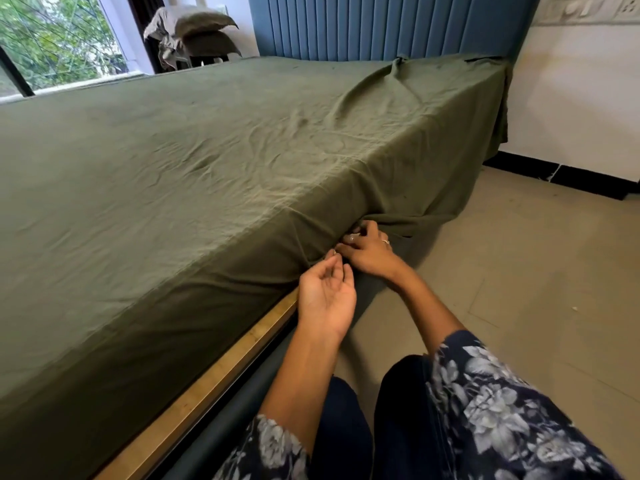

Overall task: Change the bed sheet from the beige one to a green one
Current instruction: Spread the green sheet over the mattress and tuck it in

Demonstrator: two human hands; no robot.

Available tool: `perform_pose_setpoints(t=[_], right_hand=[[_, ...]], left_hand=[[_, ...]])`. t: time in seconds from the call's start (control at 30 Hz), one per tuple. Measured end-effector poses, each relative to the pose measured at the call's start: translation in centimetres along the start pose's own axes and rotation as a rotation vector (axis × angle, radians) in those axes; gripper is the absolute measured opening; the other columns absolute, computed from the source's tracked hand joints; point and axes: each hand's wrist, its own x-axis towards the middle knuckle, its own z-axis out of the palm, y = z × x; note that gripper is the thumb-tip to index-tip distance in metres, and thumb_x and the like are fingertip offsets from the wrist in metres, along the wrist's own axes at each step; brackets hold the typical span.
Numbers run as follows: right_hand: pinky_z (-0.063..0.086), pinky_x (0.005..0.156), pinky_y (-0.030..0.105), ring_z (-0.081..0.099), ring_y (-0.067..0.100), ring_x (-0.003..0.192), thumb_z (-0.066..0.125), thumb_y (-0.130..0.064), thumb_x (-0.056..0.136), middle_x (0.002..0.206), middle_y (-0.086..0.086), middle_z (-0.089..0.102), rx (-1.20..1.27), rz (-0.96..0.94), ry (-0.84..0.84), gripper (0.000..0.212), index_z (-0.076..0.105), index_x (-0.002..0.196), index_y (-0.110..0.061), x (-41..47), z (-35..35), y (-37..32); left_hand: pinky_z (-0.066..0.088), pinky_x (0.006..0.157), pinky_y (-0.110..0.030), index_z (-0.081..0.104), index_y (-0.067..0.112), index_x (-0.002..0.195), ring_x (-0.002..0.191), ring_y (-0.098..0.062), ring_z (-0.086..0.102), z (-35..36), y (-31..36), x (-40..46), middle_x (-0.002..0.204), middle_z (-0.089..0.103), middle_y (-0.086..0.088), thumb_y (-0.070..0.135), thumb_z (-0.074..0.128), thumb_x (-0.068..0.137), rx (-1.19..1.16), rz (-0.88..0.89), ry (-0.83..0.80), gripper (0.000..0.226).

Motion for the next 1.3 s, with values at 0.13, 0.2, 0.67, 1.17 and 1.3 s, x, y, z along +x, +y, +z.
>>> perform_pose_setpoints(t=[0.13, 0.2, 0.67, 1.17, 1.3], right_hand=[[0.050, 0.095, 0.040, 0.065, 0.023, 0.098, 0.059, -0.012, 0.089, 0.099, 0.009, 0.071, 0.572, 0.067, 0.342, 0.017, 0.073, 0.096, -0.008, -1.1, -1.5, 3.5], [0.055, 0.086, 0.041, 0.066, 0.024, 0.088, 0.066, -0.026, 0.086, 0.105, 0.006, 0.065, 0.708, 0.277, 0.414, 0.034, 0.061, 0.115, -0.009, -0.5, -0.8, 4.6], [0.037, 0.077, 0.012, 0.064, 0.023, 0.097, 0.058, -0.006, 0.085, 0.099, 0.010, 0.068, 0.564, 0.136, 0.695, 0.020, 0.069, 0.101, -0.004, 4.1, -0.4, 2.4], [0.002, 0.116, 0.050, 0.012, 0.019, 0.145, 0.025, -0.036, 0.095, 0.146, 0.003, 0.043, -0.336, 0.142, 0.169, 0.049, 0.058, 0.126, -0.017, 6.6, -3.1, 2.1], [0.029, 0.110, 0.039, 0.042, 0.022, 0.130, 0.041, -0.029, 0.093, 0.130, 0.006, 0.058, -0.085, 0.100, -0.040, 0.035, 0.067, 0.111, -0.014, 7.0, -5.9, 2.6]], left_hand=[[0.032, 0.109, -0.032, 0.053, -0.005, 0.120, 0.131, -0.023, 0.045, 0.3, -0.7, 0.1, 0.110, 0.059, -0.014, -0.003, 0.041, 0.095, 0.063, 0.019, -0.006, 0.027], [0.034, 0.109, -0.033, 0.053, -0.006, 0.119, 0.129, -0.024, 0.047, 0.2, -0.5, -0.2, 0.112, 0.059, -0.017, -0.002, 0.043, 0.095, 0.081, 0.028, 0.021, 0.026], [0.040, 0.102, -0.031, 0.048, -0.007, 0.128, 0.127, -0.024, 0.049, 0.4, -0.3, 0.9, 0.121, 0.058, -0.017, -0.014, 0.036, 0.090, 0.040, 0.056, 0.048, 0.041], [0.043, 0.096, -0.030, 0.053, -0.003, 0.123, 0.114, -0.019, 0.055, 0.7, -0.9, 2.5, 0.111, 0.061, -0.011, -0.010, 0.039, 0.092, 0.188, 0.058, 0.030, 0.035], [0.040, 0.103, -0.031, 0.056, 0.000, 0.115, 0.123, -0.022, 0.052, 1.6, -2.1, 2.7, 0.122, 0.060, -0.013, -0.005, 0.041, 0.093, 0.191, 0.049, 0.023, 0.027]])
